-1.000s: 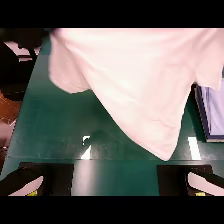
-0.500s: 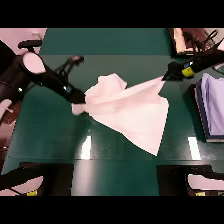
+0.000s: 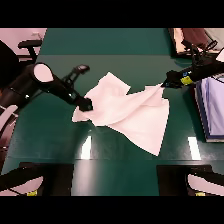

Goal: Fold the shirts.

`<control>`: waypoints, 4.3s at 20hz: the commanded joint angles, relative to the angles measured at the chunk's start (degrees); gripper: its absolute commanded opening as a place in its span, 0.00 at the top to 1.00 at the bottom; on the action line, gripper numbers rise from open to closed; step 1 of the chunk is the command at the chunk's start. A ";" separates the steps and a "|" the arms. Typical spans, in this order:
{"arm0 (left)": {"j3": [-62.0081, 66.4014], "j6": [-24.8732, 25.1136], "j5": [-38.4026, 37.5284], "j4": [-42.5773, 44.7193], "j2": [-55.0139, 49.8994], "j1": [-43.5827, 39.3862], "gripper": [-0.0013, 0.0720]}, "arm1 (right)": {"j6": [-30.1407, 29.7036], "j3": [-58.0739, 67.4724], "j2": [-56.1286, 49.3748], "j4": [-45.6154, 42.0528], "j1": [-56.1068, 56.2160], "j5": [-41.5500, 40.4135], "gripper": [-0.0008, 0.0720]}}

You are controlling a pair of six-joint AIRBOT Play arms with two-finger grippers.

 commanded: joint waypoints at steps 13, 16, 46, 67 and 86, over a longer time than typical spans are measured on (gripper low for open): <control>1.81 -1.11 11.85 -0.42 -19.23 10.08 0.09 | 0.00 -0.37 0.42 0.02 0.07 -0.98 0.97; 1.81 -0.52 10.23 -2.82 -19.28 9.73 0.09 | 0.00 -0.37 0.42 0.04 0.11 -1.01 0.97; 43.15 -1.16 16.90 2.86 27.93 9.60 0.95 | -1.42 38.23 21.53 -6.45 -1.79 -2.16 0.97; 29.90 -8.81 5.25 19.96 -21.81 9.60 0.61 | 0.00 28.39 -25.03 -5.77 -1.36 -1.25 0.95; -24.55 0.28 11.26 -4.09 2.27 26.73 0.15 | -8.61 -5.84 -0.59 17.18 -9.09 1.55 0.49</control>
